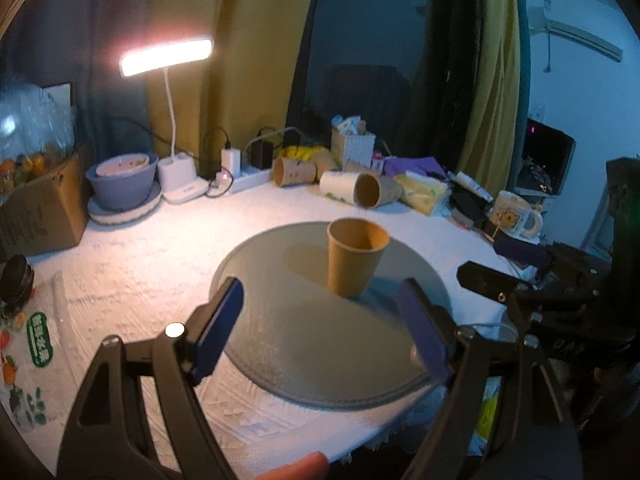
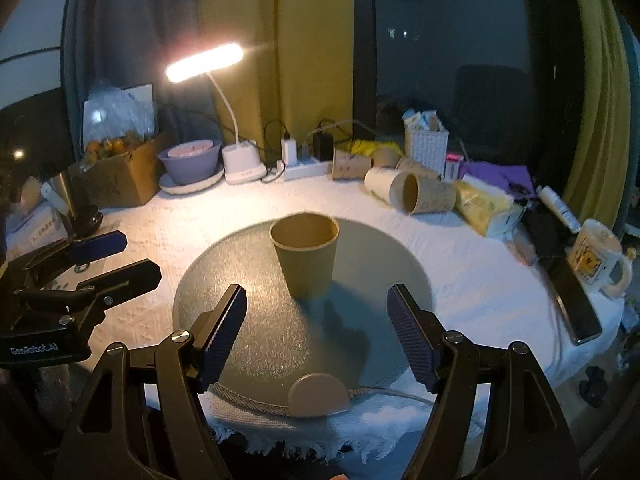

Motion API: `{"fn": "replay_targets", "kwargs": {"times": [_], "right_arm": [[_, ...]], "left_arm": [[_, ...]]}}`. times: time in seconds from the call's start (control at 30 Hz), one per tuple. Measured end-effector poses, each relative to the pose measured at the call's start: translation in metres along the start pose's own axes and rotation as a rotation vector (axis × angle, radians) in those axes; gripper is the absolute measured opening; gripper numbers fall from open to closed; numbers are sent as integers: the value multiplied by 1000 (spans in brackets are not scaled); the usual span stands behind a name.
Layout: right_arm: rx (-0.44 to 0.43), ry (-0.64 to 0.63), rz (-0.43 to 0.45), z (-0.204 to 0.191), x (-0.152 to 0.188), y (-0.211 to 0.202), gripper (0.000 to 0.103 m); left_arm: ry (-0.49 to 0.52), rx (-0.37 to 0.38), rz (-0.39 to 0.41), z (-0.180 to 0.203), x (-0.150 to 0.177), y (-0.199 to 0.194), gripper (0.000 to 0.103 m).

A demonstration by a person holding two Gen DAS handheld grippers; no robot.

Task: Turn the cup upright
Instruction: 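Open the right gripper and withdraw both grippers from the cup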

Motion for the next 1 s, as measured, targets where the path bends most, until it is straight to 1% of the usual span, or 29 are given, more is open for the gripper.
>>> {"fn": "replay_targets", "kwargs": {"times": [0.2, 0.43, 0.5, 0.87, 1.0], "right_arm": [[8, -15, 51, -2, -11, -24, 76], [21, -14, 95, -4, -24, -51, 76], [27, -16, 110, -4, -28, -59, 76], [30, -39, 170, -10, -40, -89, 76], [29, -43, 192, -11, -44, -99, 76]], "left_arm": [[34, 11, 60, 9, -13, -18, 81], [73, 27, 152, 21, -28, -43, 81], [85, 22, 172, 24, -32, -49, 81], [100, 5, 256, 29, -49, -78, 81], [105, 11, 295, 31, -54, -91, 81]]}}
Point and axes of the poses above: each gripper's, at about its wrist camera, not at the fingertips, and y roughly the way its jaws point, z to its right, x to its underside, the point moved 6 cm from there along y, roughly the way its jaws point, and after that the axes turned 2 degrees about -x, right-handed, at the moved point
